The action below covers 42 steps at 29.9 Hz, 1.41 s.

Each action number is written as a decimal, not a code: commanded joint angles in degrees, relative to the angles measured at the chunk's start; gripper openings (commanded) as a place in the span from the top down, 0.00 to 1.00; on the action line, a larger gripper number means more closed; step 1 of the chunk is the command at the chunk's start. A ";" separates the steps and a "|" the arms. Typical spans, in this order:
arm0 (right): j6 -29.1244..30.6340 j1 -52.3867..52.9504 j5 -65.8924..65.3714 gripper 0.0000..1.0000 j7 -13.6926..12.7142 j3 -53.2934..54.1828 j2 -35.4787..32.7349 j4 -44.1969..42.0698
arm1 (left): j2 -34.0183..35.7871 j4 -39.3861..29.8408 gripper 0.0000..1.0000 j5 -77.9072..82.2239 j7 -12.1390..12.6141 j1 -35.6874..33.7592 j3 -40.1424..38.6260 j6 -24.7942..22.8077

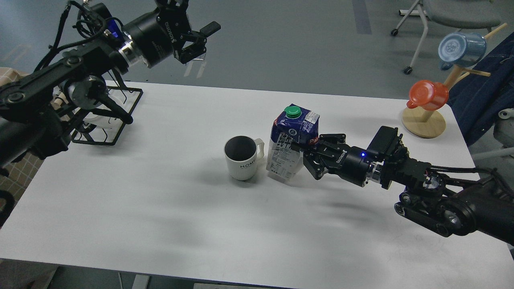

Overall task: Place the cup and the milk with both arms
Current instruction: 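Carry the milk carton with the right gripper toward the mug, then lower the carton beside the mug and open the right gripper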

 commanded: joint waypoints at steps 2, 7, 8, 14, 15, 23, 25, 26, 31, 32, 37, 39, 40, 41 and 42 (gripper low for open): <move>0.00 0.00 -0.08 1.00 0.00 -0.03 1.77 -1.54 | -0.01 0.00 0.02 0.00 -0.08 0.00 -0.09 0.00; 0.00 0.09 -0.09 1.00 0.00 -0.03 2.39 -2.42 | 0.43 0.00 0.02 0.00 0.01 0.00 -0.09 -1.14; 0.00 0.09 -0.09 1.00 0.00 -0.03 2.39 -2.42 | 0.43 0.00 0.02 0.00 -0.08 0.00 -0.09 -1.23; 0.00 -0.09 0.00 0.68 0.00 -0.03 2.48 -2.42 | 0.52 0.00 0.02 0.00 -0.08 0.00 -0.09 -1.23; 0.00 -0.09 0.09 0.67 0.00 -0.03 2.48 -2.51 | 0.52 0.00 0.02 0.00 -0.08 0.00 -0.09 -1.23; 0.00 -0.18 0.35 0.30 0.00 -0.03 3.18 -2.42 | 0.61 0.00 0.02 -0.08 0.01 0.00 -0.09 -1.23; 0.00 -0.18 0.35 0.22 0.00 -0.03 3.01 -2.33 | 0.61 0.00 0.02 -0.08 -0.08 0.00 -0.09 -1.23; 0.00 -0.18 0.44 0.21 0.00 -0.03 2.92 -2.33 | 0.61 0.00 0.02 -0.08 -0.08 0.00 -0.09 -1.23; 0.00 -0.18 0.44 0.16 0.00 -0.03 1.87 -1.98 | 0.61 0.00 0.02 -0.08 -0.08 0.00 -0.09 -1.23; 0.00 -0.18 0.44 0.16 0.00 -0.03 1.25 -1.63 | 0.61 0.00 0.02 -0.08 -0.08 0.00 -0.09 -1.23; 0.00 -0.26 0.53 0.14 0.00 0.05 -1.99 0.82 | 0.61 0.00 0.02 -0.08 -0.08 0.00 -0.09 -1.23; 0.00 -0.18 0.79 0.14 0.00 0.05 -4.37 3.20 | 0.61 0.00 0.02 -0.08 -0.08 0.00 -0.09 -1.23; 0.00 -0.18 0.88 0.13 0.00 0.05 -6.12 4.94 | 0.52 0.00 0.02 0.00 -0.08 0.09 -0.09 -1.23; 0.00 -0.26 0.88 0.12 0.00 0.05 -7.09 6.01 | 0.52 0.00 0.02 0.00 0.01 0.00 -0.09 -1.23; 0.00 -0.26 0.88 0.12 0.00 0.05 -8.06 7.06 | 0.52 0.00 0.02 0.00 0.01 0.00 -0.09 -1.23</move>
